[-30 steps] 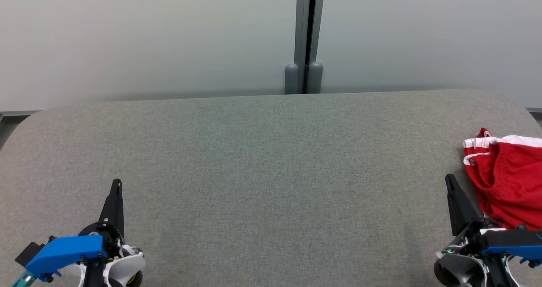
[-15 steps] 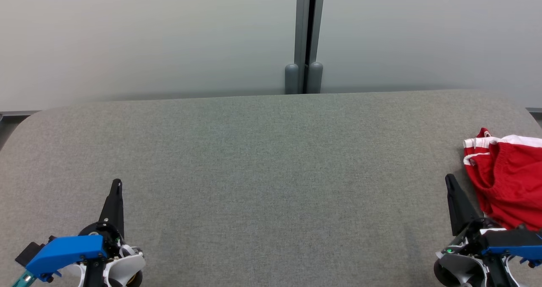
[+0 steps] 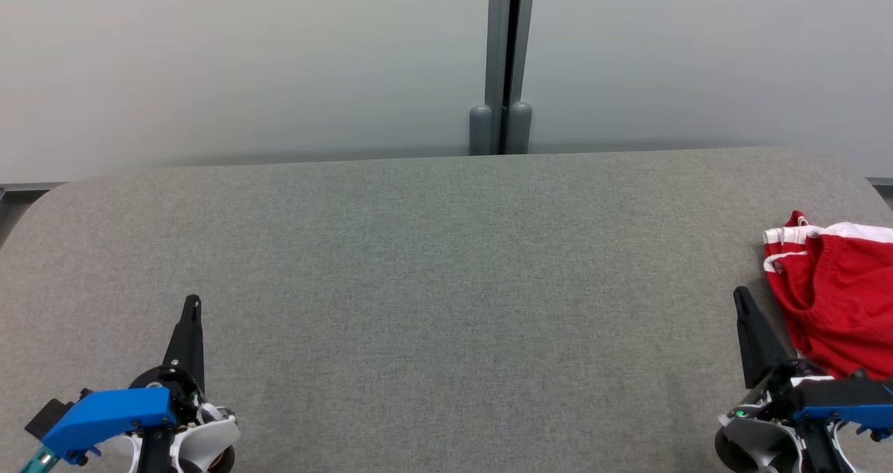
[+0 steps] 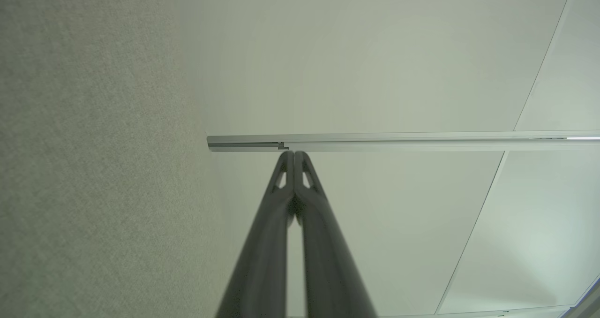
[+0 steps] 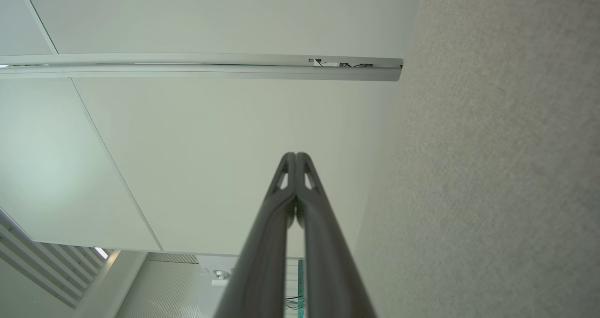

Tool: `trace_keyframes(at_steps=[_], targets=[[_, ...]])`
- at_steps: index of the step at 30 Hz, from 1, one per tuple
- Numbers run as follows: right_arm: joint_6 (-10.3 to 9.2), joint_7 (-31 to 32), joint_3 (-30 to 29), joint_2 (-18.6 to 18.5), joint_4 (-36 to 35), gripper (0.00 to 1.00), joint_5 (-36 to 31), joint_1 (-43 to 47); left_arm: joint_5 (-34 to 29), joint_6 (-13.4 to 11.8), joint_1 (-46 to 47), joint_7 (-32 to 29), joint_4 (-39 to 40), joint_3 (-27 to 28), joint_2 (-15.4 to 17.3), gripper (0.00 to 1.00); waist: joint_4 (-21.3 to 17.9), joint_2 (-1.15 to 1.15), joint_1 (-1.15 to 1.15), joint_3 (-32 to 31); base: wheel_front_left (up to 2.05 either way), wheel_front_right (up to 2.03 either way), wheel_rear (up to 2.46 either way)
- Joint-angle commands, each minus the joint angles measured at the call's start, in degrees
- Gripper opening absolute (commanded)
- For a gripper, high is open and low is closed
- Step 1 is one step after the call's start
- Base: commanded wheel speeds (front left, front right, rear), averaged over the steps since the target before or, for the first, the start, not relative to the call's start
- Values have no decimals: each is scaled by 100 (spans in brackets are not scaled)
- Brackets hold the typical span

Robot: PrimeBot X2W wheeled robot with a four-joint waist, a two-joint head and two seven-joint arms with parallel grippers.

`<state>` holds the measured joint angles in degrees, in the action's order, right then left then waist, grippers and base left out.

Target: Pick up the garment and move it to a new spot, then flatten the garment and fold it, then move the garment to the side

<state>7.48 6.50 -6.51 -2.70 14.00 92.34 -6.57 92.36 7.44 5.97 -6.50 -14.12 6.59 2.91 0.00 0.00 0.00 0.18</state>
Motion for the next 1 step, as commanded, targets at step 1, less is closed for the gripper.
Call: trace_keyframes(at_steps=[1], targets=[[2,26,-12,-34,-23,0,17,78,14,25,50,-23,30,9,-6,0,0,0,0,0,0,0,0]])
